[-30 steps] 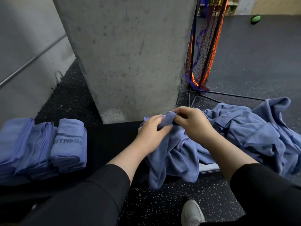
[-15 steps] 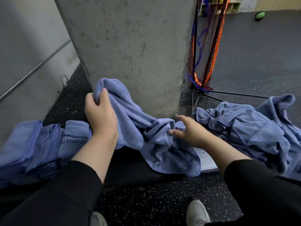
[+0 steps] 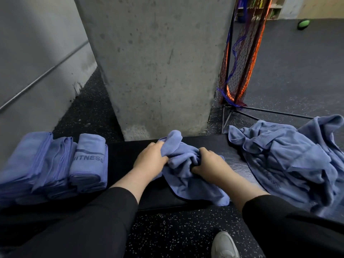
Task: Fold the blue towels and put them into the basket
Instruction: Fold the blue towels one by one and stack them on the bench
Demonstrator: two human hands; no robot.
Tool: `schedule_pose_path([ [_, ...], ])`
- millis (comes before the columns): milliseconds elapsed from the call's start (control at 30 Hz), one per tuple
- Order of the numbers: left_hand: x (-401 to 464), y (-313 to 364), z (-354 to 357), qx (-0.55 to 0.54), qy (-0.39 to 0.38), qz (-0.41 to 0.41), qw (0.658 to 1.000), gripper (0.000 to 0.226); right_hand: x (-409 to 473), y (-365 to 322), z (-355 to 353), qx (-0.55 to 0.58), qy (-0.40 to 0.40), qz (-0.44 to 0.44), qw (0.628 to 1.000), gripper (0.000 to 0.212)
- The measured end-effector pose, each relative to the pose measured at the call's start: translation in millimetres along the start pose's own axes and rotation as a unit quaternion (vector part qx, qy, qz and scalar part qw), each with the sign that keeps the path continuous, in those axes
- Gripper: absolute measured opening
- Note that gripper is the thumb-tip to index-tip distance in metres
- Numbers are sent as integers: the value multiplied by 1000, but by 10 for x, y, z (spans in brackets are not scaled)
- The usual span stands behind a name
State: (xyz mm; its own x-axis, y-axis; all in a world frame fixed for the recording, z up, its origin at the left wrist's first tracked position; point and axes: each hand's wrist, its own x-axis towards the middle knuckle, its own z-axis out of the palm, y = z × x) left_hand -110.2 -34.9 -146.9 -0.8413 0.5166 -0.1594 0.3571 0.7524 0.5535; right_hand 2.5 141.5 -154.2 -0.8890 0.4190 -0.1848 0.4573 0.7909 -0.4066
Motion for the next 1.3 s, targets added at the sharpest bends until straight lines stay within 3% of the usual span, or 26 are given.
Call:
schedule_pose_path([
  [67,-4,-22,-18,-5,17,-36,999,34,-5,-42,22,36,9,1,999,36],
  [200,8,113,-158,-82,129,-56,987,21,23,-40,-87,120,49,19,991,54],
  [300,-104,299,-303,-299,173,-47,937,15,50,-43,-189,146,91,13,985,67],
  [400,-237,448,-353,-449,148,-49,880,18,33,-54,-175,144,105,5,984,76],
  [533,-353,555,-435,-531,145,-104,828,13,-126,-73,-74,142,93,46,984,102],
  [633,-368,502,-538,-538,222,-146,800,11,-167,-75,-36,154,83,62,983,113],
  [733,-362,380,-615,-452,297,-131,831,17,-142,-111,-27,190,70,62,977,111],
  [833,-305,207,-628,-353,289,-122,882,28,-116,-184,-12,182,30,49,982,95],
  [933,-234,58,-559,-237,151,-79,956,31,-118,-244,67,149,-11,16,989,71],
  [1000,-230,-7,-468,-155,26,-49,986,34,-111,-260,116,156,-6,19,987,70],
  [1067,-207,-84,-348,-73,-27,-20,997,32,-103,-281,122,190,16,21,981,72],
  [1200,-121,-125,-227,-16,37,-25,999,47,-93,-284,42,217,45,13,975,86],
  [1300,-45,-78,-174,-15,50,-28,998,42,-126,-218,-55,224,71,30,972,100],
])
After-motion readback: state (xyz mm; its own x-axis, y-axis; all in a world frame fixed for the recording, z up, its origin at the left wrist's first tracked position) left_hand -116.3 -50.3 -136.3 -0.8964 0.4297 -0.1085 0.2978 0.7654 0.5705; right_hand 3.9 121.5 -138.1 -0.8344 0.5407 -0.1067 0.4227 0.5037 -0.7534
